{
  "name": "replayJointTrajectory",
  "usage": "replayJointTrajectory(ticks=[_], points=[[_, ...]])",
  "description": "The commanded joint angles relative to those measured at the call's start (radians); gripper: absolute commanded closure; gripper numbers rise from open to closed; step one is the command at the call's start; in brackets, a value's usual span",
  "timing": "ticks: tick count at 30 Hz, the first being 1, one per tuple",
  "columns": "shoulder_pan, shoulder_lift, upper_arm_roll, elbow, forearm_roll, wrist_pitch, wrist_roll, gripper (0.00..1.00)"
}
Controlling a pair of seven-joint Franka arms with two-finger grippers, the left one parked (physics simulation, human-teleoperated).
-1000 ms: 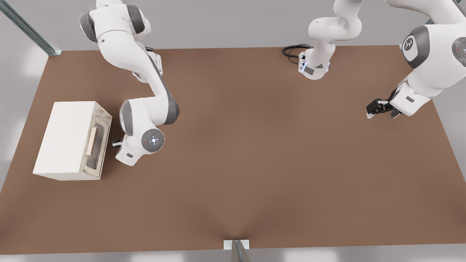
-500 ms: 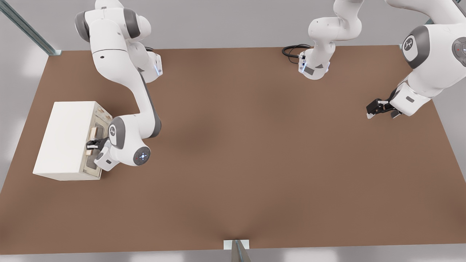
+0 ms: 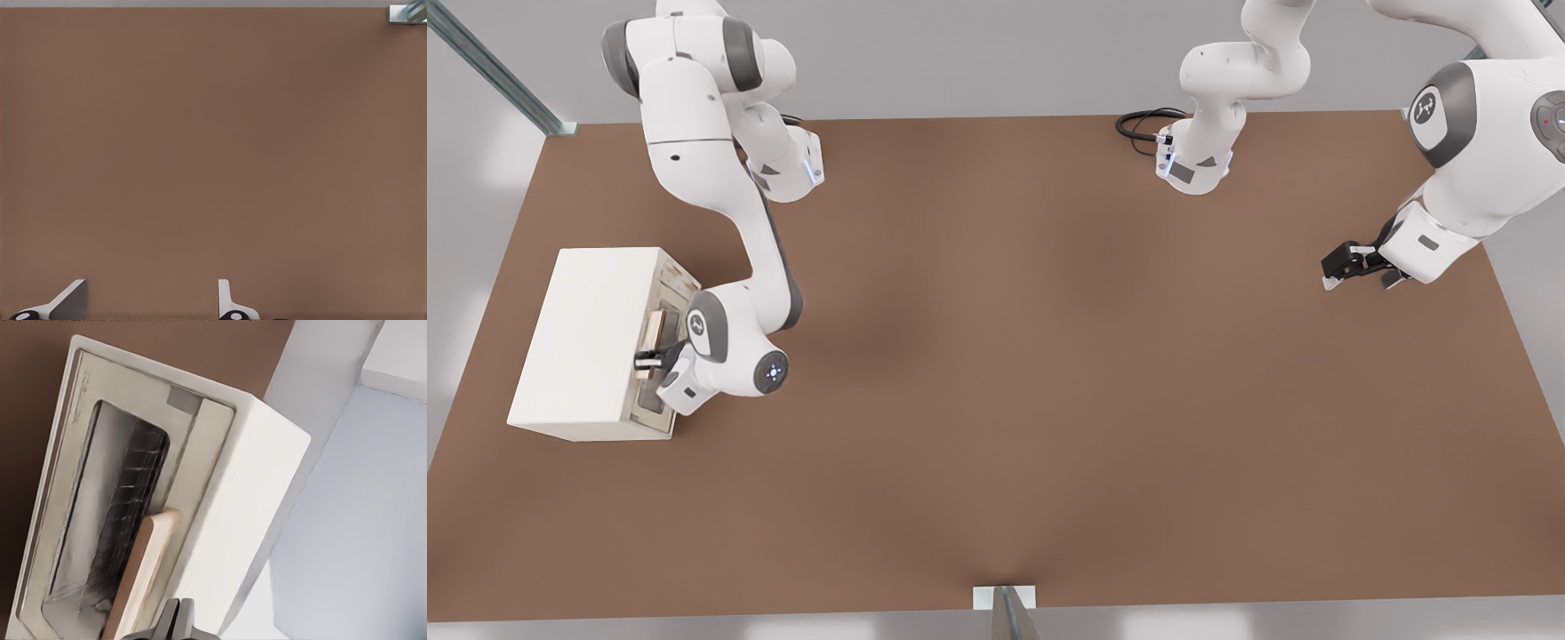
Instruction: Keep left arm still and open the oven door with right arm
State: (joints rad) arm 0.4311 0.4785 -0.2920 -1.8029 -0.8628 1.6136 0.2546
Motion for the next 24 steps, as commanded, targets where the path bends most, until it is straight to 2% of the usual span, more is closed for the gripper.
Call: replayJointTrajectory(ticks=[1, 24], points=[[-0.008, 0.002, -0.001, -0.004, -0.025, 0.068, 0.141, 1.00], [-0.023, 0.029, 0.001, -0.030, -0.024, 0.058, 0.161, 1.00]])
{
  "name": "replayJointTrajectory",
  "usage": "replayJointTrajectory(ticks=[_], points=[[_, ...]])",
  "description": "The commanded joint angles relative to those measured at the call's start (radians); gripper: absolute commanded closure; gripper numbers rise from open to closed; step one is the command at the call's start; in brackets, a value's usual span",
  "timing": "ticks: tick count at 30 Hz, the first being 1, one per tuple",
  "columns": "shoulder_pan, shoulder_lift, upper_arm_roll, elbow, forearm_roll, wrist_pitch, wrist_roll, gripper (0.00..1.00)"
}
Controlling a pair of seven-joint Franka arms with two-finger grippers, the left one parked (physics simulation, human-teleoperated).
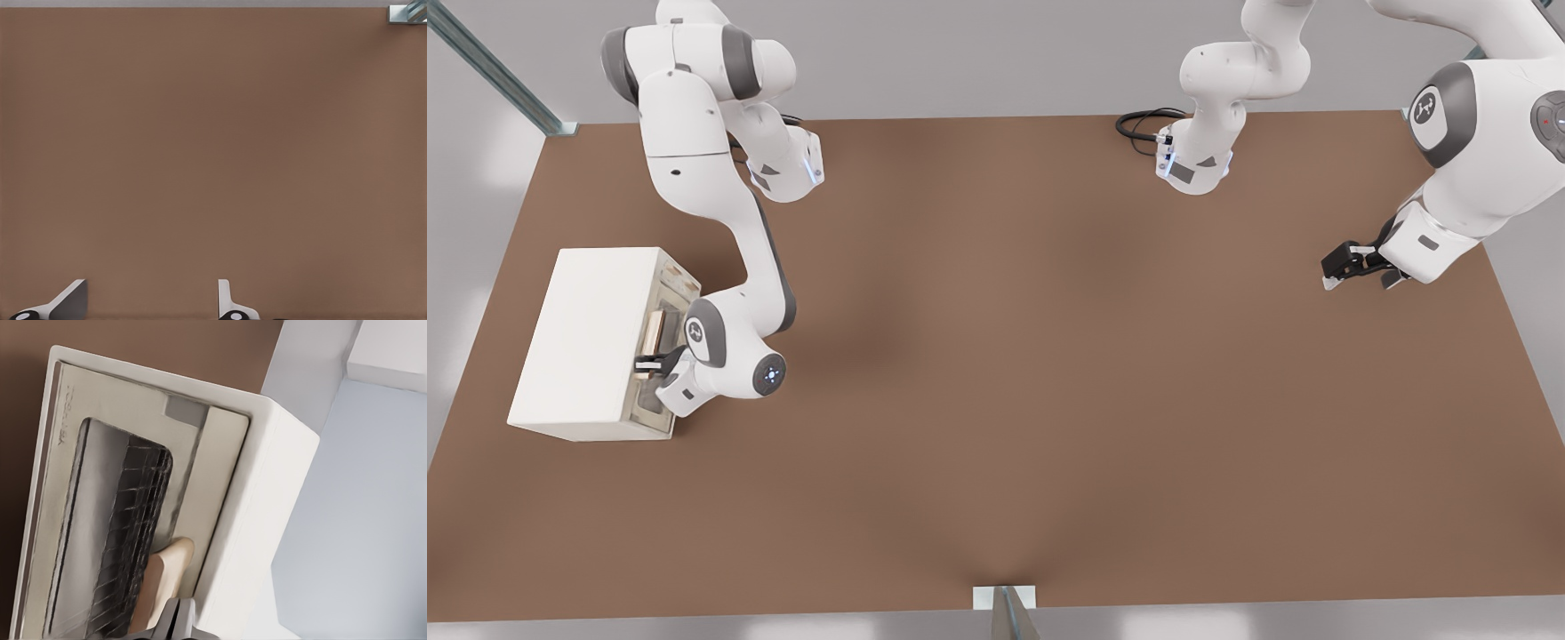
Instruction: Keep left arm still and open the oven door with right arm
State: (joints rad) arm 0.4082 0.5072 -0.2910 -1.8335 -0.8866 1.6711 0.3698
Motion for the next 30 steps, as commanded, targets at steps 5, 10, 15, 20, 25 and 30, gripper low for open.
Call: replayJointTrajectory(ticks=[5, 10, 15, 20, 25, 30], points=[[0.004, 0.001, 0.000, 0.000, 0.001, -0.004, 0.047, 1.00], [0.041, 0.005, 0.000, 0.002, 0.006, -0.004, 0.081, 1.00], [0.037, -0.009, 0.000, 0.003, -0.002, -0.034, -0.034, 1.00], [0.009, -0.035, 0.000, -0.067, -0.005, -0.022, -0.035, 1.00], [-0.002, -0.035, 0.000, -0.081, -0.018, -0.017, -0.031, 1.00], [-0.002, -0.032, 0.000, -0.084, -0.018, -0.017, -0.026, 1.00]])
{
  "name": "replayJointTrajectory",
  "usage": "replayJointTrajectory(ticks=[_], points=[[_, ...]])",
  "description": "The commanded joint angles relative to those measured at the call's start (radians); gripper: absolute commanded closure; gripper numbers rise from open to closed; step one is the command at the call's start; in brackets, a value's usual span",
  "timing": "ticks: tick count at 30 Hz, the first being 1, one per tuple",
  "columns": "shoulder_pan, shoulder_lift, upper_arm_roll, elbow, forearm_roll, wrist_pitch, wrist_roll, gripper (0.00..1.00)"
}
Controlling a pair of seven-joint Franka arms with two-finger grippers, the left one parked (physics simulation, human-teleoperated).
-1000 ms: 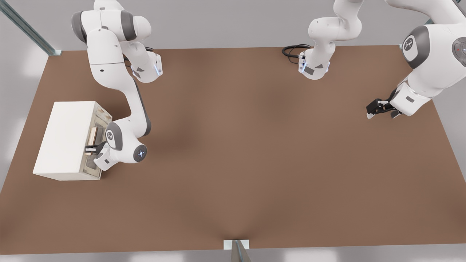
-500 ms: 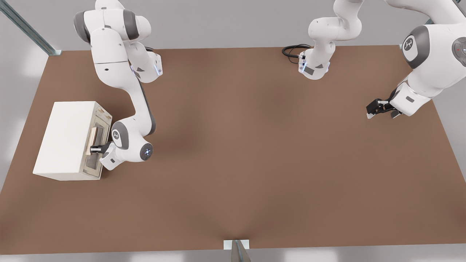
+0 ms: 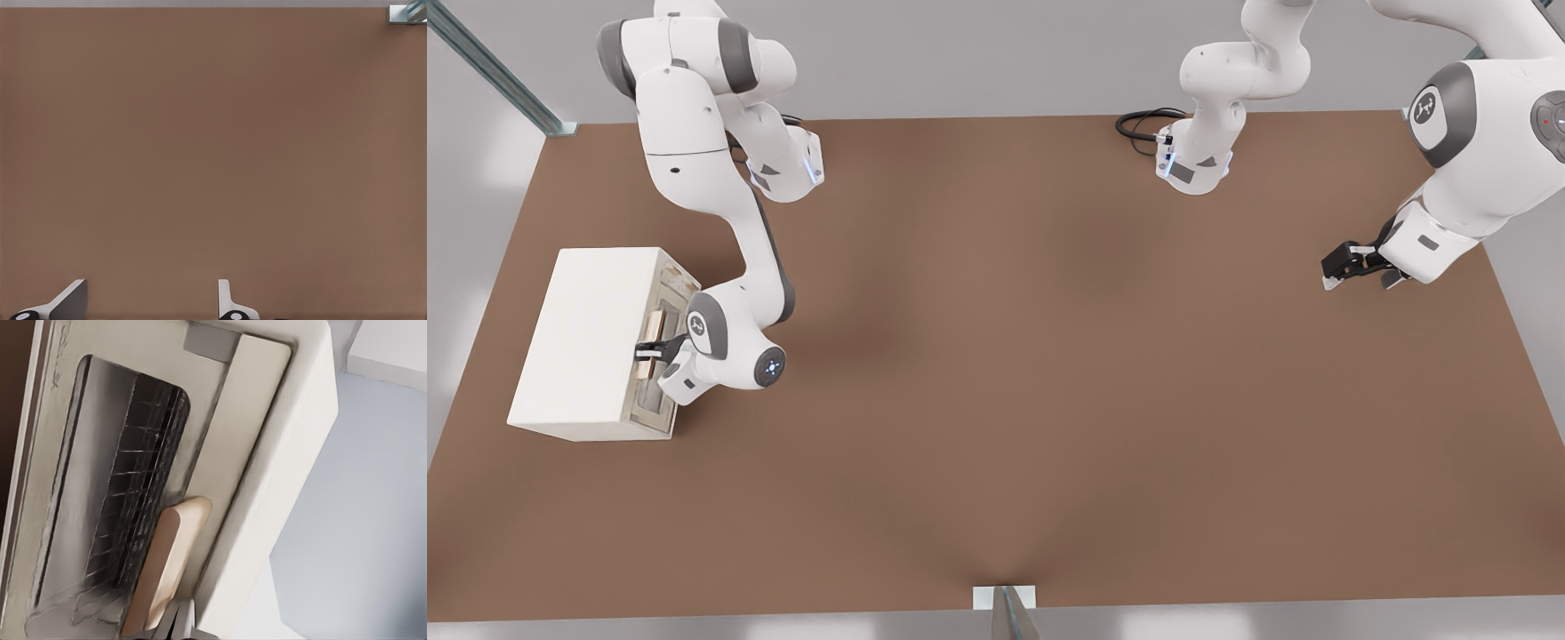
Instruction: Keep left arm still and open the oven door with right arm
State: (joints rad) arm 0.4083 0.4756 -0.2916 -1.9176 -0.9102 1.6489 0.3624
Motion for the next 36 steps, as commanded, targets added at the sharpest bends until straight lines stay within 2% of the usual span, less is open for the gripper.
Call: replayJointTrajectory(ticks=[1, 7, 9, 10, 11, 12, 13, 14, 16, 17, 18, 19, 21, 23, 26, 27, 29, 36], points=[[0.001, 0.000, 0.000, 0.000, 0.005, 0.003, -0.013, 1.00], [0.041, 0.012, 0.005, 0.002, 0.019, 0.002, 0.055, 1.00], [0.049, 0.009, 0.052, 0.008, 0.131, 0.000, 0.098, 1.00], [0.055, 0.009, 0.100, 0.032, 0.175, 0.000, 0.102, 1.00], [0.056, 0.011, 0.144, 0.054, 0.237, 0.021, 0.113, 0.95], [0.069, 0.009, 0.181, 0.097, 0.320, 0.045, 0.141, 0.52], [0.069, 0.008, 0.198, 0.175, 0.439, 0.043, 0.141, 0.00], [0.066, -0.023, 0.212, 0.274, 0.618, -0.007, 0.127, 0.00], [-0.011, -0.075, 0.212, 0.500, 0.826, -0.149, -0.169, 0.00], [-0.081, -0.139, 0.207, 0.537, 0.965, -0.150, -0.307, 0.00], [-0.147, -0.207, 0.206, 0.540, 1.045, -0.184, -0.384, 0.00], [-0.183, -0.264, 0.206, 0.539, 1.047, -0.187, -0.513, 0.00], [-0.214, -0.305, 0.206, 0.539, 1.025, -0.216, -0.605, 0.00], [-0.206, -0.281, 0.213, 0.611, 0.929, -0.274, -0.606, 0.00], [-0.200, -0.270, 0.212, 0.615, 0.930, -0.267, -0.585, 0.00], [-0.207, -0.268, 0.209, 0.640, 0.932, -0.287, -0.490, 0.00], [-0.263, -0.270, 0.209, 0.651, 0.936, -0.278, -0.571, 0.00], [-0.258, -0.268, 0.210, 0.652, 0.933, -0.285, -0.586, 0.00]])
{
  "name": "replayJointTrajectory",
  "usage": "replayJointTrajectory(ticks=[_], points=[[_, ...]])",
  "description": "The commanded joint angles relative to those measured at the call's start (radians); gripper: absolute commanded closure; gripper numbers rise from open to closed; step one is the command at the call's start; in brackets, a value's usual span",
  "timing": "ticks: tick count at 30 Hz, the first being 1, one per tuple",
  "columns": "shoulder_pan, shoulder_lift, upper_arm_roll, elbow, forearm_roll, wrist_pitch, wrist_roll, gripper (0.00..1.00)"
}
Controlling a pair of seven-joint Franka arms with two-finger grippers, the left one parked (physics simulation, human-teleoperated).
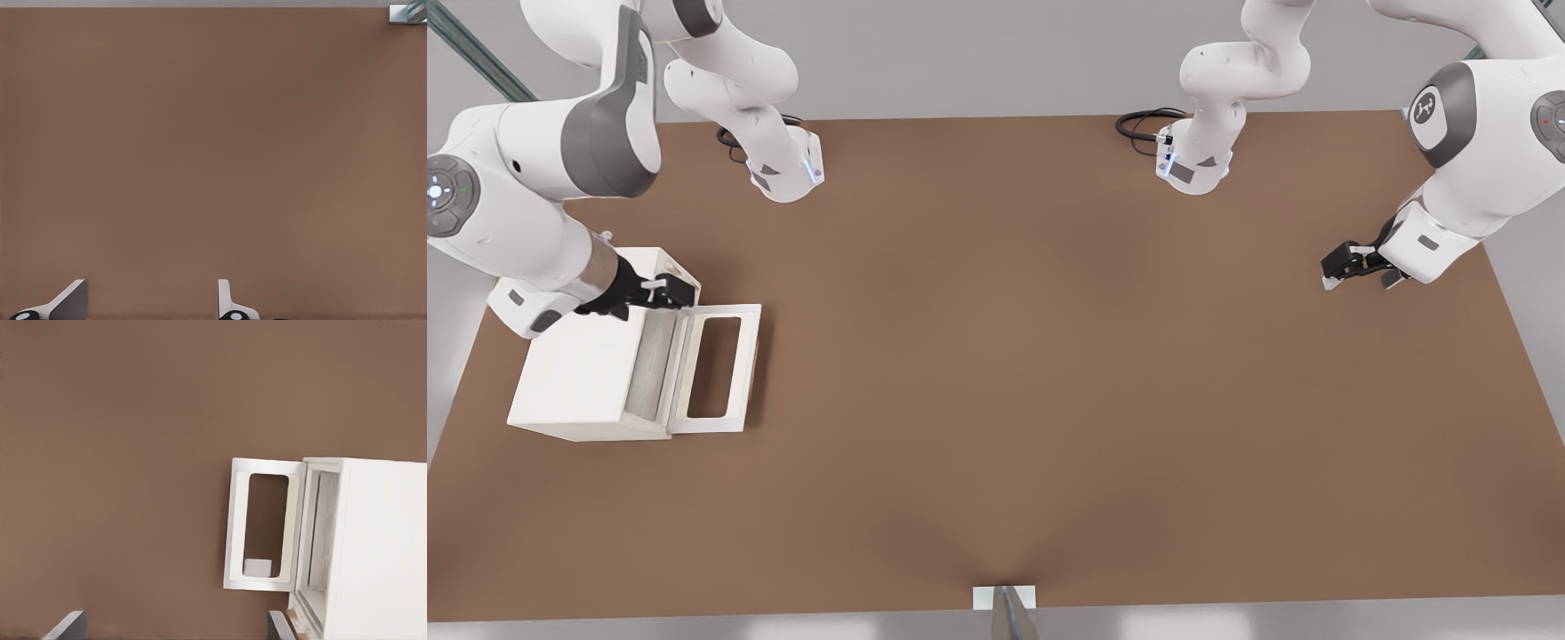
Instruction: Keep left arm still and open the oven door with right arm
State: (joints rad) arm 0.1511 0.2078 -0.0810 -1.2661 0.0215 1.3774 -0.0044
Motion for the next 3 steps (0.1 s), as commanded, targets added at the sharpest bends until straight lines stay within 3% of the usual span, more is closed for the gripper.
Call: replayJointTrajectory(ticks=[1, 3], points=[[-0.002, -0.001, 0.000, 0.001, 0.000, -0.014, -0.220, 0.00], [-0.002, -0.001, 0.000, 0.001, 0.001, -0.014, -0.220, 0.00]])
